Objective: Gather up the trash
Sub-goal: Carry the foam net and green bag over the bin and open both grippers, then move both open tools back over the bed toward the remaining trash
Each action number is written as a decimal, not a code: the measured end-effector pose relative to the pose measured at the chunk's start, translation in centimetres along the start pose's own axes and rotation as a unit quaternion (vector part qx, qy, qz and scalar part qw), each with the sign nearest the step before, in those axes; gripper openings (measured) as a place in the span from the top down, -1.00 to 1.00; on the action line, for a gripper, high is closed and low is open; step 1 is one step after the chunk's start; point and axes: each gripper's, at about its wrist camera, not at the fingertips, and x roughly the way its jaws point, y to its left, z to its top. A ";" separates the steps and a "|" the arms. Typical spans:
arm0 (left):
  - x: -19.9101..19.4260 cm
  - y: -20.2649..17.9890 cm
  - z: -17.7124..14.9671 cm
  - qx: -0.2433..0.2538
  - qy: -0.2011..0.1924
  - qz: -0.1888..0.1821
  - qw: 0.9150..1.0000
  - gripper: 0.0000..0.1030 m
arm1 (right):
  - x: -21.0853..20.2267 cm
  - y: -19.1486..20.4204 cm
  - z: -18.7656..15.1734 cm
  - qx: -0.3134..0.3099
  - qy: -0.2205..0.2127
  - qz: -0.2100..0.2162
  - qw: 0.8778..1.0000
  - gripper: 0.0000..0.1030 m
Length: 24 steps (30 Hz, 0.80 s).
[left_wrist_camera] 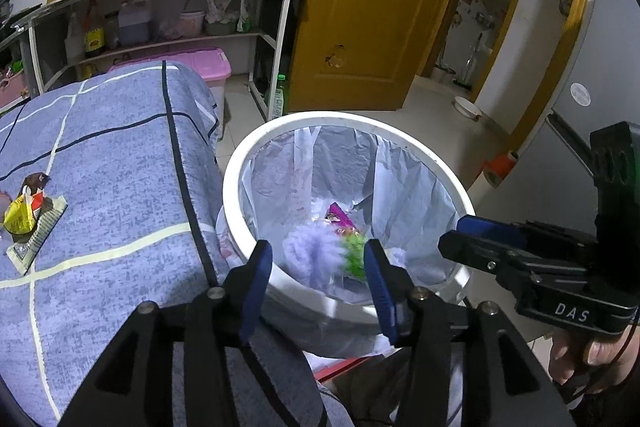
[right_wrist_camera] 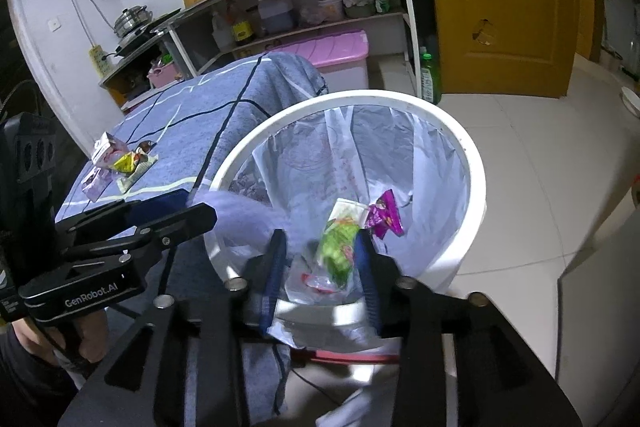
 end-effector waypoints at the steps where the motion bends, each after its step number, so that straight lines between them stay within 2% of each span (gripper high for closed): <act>1: 0.0 0.0 0.0 0.000 0.000 0.001 1.000 0.03 | 0.0 0.0 0.0 0.000 -0.001 0.000 1.000 0.23; 13: -2.4 0.3 -0.3 -0.006 -0.028 0.020 0.999 0.03 | -1.3 0.8 0.1 -0.005 -0.020 0.010 1.000 0.23; 24: -6.1 1.4 -1.2 -0.021 -0.058 0.053 0.997 0.03 | -2.4 3.6 0.0 -0.027 -0.037 0.034 0.998 0.23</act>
